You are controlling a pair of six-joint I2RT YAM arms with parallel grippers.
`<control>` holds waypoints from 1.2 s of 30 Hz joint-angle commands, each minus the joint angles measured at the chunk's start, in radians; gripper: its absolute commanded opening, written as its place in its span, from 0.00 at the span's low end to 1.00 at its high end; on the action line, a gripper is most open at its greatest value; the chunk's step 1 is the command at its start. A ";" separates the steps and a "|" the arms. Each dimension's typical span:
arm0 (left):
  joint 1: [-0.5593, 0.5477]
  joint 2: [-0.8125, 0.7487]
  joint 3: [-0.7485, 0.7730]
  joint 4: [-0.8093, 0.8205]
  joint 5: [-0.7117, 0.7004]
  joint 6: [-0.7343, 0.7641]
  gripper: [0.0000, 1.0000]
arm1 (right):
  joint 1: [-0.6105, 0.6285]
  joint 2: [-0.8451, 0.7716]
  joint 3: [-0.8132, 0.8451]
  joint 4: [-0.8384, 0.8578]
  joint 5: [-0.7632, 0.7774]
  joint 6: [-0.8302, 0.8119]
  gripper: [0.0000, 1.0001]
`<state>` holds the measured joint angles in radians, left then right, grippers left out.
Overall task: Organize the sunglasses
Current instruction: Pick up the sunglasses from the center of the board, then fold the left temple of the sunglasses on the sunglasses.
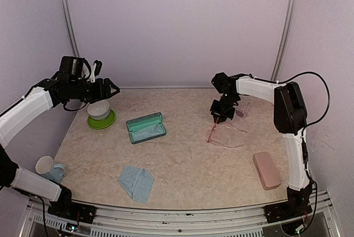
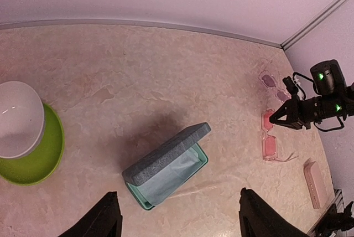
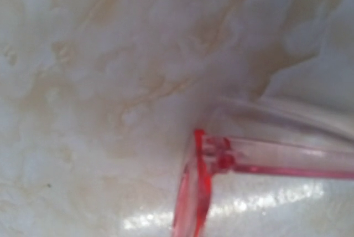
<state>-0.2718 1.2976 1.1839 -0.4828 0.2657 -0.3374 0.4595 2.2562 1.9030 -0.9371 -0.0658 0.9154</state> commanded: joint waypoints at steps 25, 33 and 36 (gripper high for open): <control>-0.037 0.024 0.072 0.038 0.111 -0.023 0.72 | 0.138 -0.159 0.077 0.199 -0.112 -0.393 0.00; -0.070 0.091 0.165 0.024 0.188 -0.087 0.72 | 0.273 -0.247 0.018 0.321 0.017 -0.677 0.00; -0.081 0.114 0.187 0.025 0.231 -0.106 0.72 | 0.328 -0.287 -0.040 0.412 0.053 -0.781 0.00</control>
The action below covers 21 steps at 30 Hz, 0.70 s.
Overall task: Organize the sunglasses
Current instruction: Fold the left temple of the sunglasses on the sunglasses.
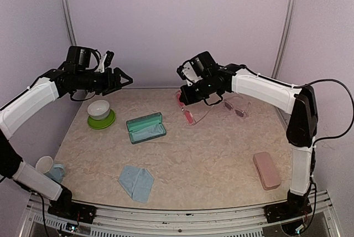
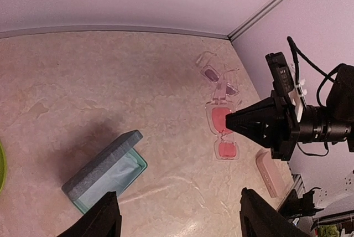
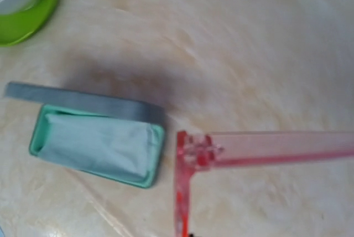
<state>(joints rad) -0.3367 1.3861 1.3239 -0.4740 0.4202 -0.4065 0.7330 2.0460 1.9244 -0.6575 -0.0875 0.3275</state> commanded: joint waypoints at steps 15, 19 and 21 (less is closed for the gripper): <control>-0.053 0.069 0.105 -0.021 0.153 -0.073 0.58 | 0.252 -0.176 -0.225 0.373 0.161 -0.635 0.00; -0.064 0.073 0.102 -0.018 0.169 -0.075 0.54 | 0.283 -0.195 -0.263 0.413 0.132 -0.674 0.00; -0.073 0.074 0.096 -0.017 0.174 -0.072 0.53 | 0.290 -0.207 -0.281 0.430 0.120 -0.684 0.00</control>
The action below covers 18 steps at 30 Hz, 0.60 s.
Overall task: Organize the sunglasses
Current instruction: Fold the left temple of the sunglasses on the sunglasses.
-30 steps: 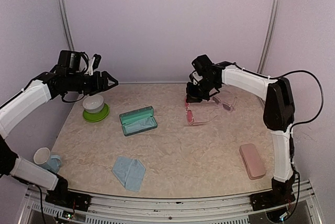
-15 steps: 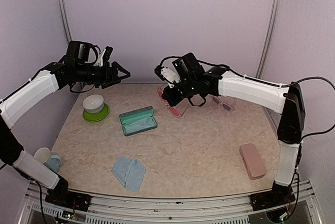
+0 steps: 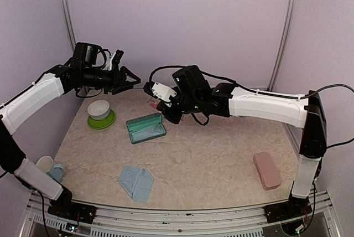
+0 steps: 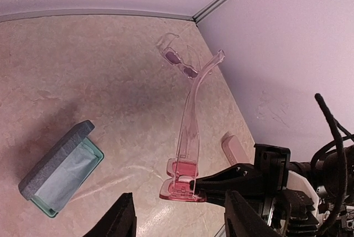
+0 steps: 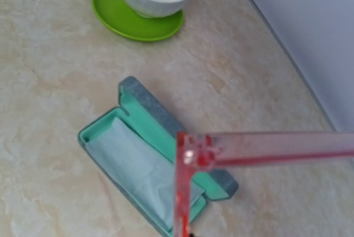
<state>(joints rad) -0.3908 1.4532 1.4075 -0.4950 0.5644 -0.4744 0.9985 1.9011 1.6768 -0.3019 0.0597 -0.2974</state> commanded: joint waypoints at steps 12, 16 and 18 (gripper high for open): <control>-0.056 -0.012 -0.041 0.051 0.133 0.045 0.48 | 0.046 -0.163 -0.186 0.205 -0.122 -0.127 0.00; -0.062 -0.008 -0.043 0.053 0.152 0.059 0.50 | 0.051 -0.175 -0.202 0.211 -0.141 -0.138 0.00; -0.072 -0.007 -0.041 0.055 0.161 0.069 0.50 | 0.054 -0.177 -0.201 0.213 -0.145 -0.144 0.00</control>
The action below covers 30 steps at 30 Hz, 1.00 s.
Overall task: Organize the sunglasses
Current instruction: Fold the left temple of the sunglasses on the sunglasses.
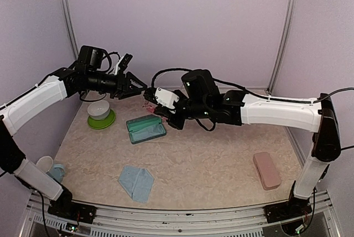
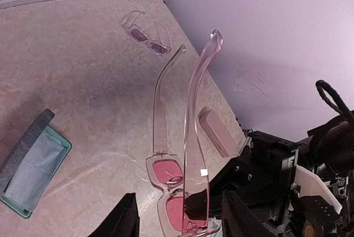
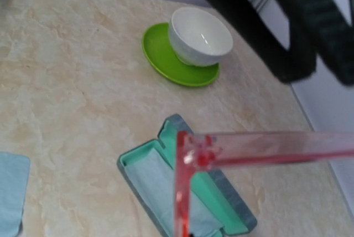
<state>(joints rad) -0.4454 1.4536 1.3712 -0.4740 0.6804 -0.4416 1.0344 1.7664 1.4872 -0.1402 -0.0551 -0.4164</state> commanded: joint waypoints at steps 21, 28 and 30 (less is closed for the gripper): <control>-0.008 -0.044 -0.025 0.019 -0.013 0.036 0.49 | 0.024 -0.060 -0.038 0.091 -0.061 -0.051 0.00; 0.000 -0.056 -0.039 0.029 -0.012 0.033 0.47 | 0.024 -0.065 -0.042 0.093 -0.058 -0.054 0.00; 0.002 -0.055 -0.044 0.028 -0.013 0.033 0.47 | 0.024 -0.068 -0.046 0.099 -0.062 -0.055 0.00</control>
<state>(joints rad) -0.4488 1.4239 1.3430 -0.4702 0.6727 -0.4072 1.0454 1.7519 1.4548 -0.0788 -0.1020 -0.4629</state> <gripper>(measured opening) 0.470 0.030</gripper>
